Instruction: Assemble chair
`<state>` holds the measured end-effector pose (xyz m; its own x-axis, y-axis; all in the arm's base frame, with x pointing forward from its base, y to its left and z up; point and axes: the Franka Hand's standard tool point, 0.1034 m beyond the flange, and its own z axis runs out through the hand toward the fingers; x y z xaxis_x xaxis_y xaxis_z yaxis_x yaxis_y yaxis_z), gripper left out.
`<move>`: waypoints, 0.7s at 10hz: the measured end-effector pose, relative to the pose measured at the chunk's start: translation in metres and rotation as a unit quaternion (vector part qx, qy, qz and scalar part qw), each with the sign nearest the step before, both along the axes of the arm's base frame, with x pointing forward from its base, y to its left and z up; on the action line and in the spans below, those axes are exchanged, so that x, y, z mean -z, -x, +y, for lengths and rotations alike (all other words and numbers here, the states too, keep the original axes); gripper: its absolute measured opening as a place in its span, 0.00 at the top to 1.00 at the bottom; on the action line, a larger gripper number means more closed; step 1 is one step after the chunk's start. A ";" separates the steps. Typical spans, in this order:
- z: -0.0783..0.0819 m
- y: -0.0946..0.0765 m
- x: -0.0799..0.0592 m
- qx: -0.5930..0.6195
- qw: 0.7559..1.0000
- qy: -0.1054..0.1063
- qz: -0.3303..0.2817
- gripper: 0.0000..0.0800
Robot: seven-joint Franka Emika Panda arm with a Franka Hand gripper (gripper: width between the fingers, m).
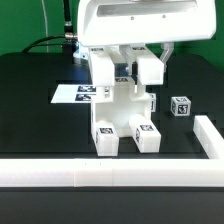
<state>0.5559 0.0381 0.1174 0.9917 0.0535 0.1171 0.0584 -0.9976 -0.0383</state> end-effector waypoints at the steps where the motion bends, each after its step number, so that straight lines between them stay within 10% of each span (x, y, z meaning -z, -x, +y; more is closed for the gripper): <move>1: 0.000 -0.001 -0.001 0.000 1.000 0.000 -0.001 0.64; 7: -0.001 -0.003 0.000 -0.033 0.999 0.006 -0.008 0.64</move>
Offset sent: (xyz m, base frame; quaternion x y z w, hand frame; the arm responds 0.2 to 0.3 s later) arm 0.0000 0.0000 0.0000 0.0000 0.0000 0.0000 1.0000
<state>0.5587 0.0373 0.1179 0.9841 0.1196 0.1313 0.1238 -0.9920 -0.0243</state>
